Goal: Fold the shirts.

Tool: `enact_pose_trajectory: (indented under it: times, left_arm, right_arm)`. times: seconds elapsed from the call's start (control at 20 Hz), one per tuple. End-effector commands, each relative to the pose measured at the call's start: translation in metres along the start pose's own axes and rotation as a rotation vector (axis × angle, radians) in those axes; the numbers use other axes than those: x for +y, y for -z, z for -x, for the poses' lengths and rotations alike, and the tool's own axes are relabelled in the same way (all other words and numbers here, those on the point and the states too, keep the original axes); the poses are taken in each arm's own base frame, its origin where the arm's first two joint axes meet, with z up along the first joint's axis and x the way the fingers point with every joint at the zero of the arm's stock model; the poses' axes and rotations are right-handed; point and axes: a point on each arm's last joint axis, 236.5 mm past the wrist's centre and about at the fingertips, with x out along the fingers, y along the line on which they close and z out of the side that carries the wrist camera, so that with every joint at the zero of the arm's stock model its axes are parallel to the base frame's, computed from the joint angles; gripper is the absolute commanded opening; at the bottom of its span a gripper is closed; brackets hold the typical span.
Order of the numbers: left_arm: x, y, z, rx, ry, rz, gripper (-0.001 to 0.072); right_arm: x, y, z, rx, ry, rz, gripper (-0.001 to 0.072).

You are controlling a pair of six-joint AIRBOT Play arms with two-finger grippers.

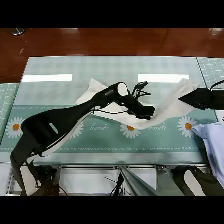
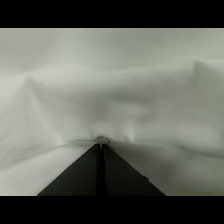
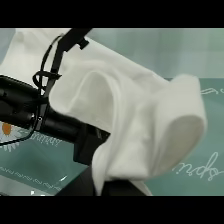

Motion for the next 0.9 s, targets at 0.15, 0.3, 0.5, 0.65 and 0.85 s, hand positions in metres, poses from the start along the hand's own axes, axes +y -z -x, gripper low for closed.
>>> enact_pose_trajectory:
  times: [0.15,0.3,0.5,0.65,0.85]
  left_arm:
    - [0.028,-0.053,0.092,-0.049,0.058,0.068,0.0019]
    - [0.071,-0.072,0.198,-0.146,-0.014,0.079,0.0019]
    - [0.077,-0.064,0.346,-0.413,-0.15,-0.001,0.002]
    - [0.057,-0.02,0.423,-0.626,-0.232,-0.074,0.002]
    - [0.051,0.054,0.443,-0.77,-0.303,-0.075,0.0019]
  right_arm:
    - [0.005,0.0,0.001,-0.005,-0.017,-0.009,0.0019]
    - [0.013,-0.004,0.001,-0.023,-0.051,-0.022,0.002]
    - [0.055,-0.019,-0.024,-0.028,-0.129,0.045,0.002]
    - [0.099,-0.032,-0.073,0.027,-0.195,0.095,0.002]
    - [0.166,-0.027,-0.172,0.167,-0.264,0.174,0.002]
